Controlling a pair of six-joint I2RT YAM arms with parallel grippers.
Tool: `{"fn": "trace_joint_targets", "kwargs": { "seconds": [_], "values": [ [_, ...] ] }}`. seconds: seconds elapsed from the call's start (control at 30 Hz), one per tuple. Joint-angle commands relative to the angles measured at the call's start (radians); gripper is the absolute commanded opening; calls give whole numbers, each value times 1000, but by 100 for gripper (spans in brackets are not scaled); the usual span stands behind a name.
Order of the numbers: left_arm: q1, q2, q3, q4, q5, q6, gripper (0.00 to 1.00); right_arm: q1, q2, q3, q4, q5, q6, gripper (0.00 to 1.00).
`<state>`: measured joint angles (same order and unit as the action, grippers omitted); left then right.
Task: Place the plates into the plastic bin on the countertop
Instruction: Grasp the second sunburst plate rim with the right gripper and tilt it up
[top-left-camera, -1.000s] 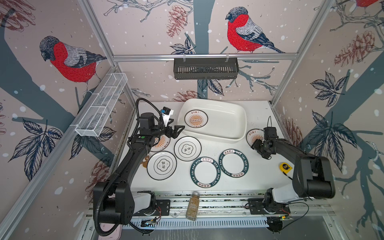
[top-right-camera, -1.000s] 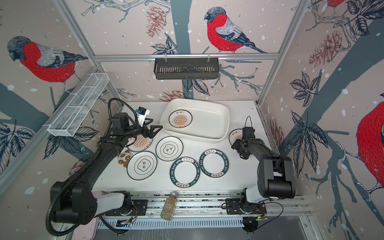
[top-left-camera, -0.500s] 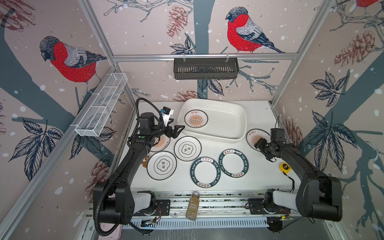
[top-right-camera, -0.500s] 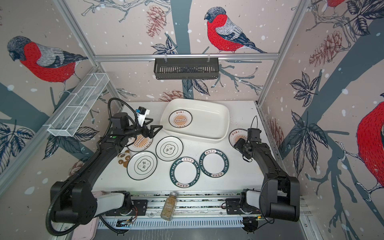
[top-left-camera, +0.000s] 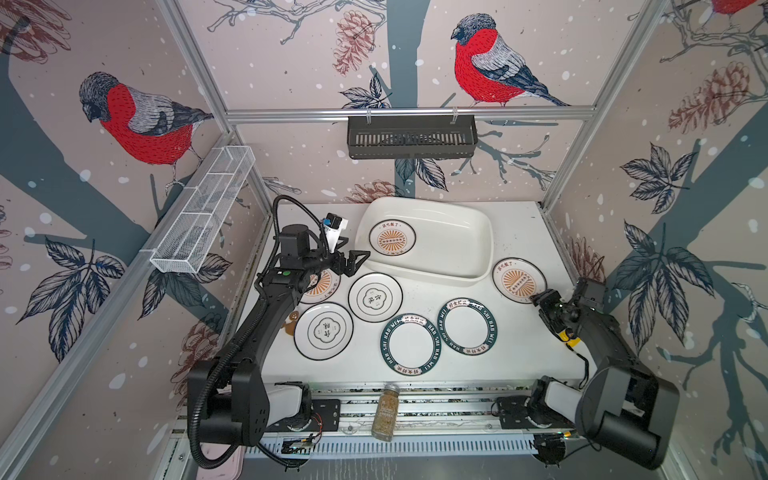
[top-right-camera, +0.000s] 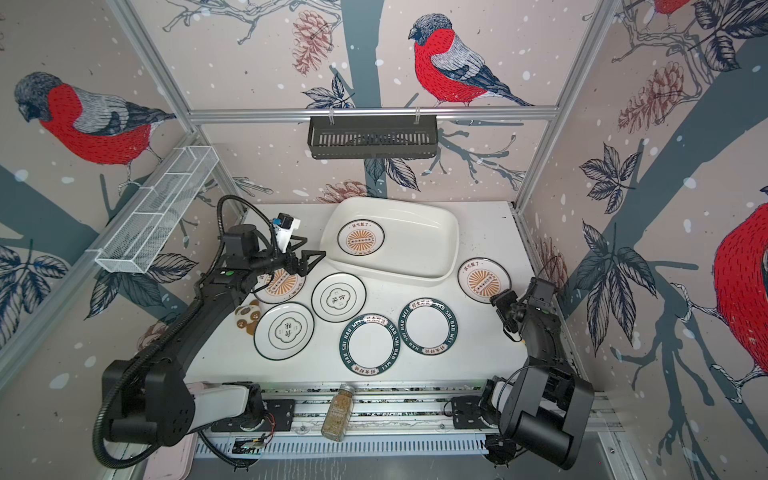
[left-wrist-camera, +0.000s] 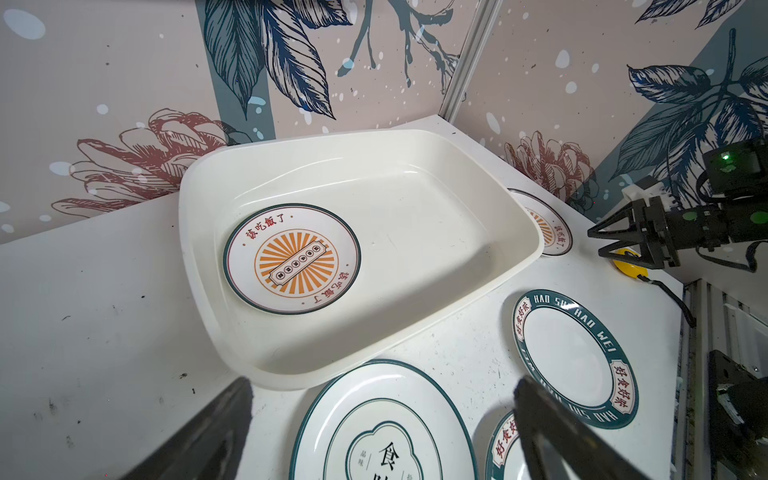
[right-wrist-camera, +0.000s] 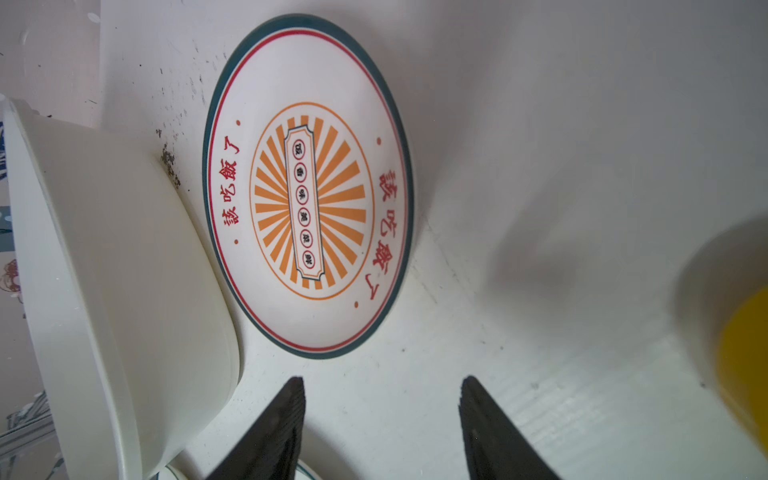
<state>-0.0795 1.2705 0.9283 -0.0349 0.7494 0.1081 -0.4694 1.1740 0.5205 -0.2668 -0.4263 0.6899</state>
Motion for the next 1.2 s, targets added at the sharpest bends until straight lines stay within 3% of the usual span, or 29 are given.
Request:
{"fn": "trace_joint_targets", "kwargs": {
  "seconds": [0.0,0.57,1.17],
  "values": [
    [-1,-4,7,26,22,4,97,-33,26,-27,98,-101,16,58],
    [-2,1,3,33,19,-1,97,-61,183,-112,356,-205,84,44],
    [-2,-3,1,33,18,2,97,-61,297,-111,504,-200,147,33]
  ]
}}
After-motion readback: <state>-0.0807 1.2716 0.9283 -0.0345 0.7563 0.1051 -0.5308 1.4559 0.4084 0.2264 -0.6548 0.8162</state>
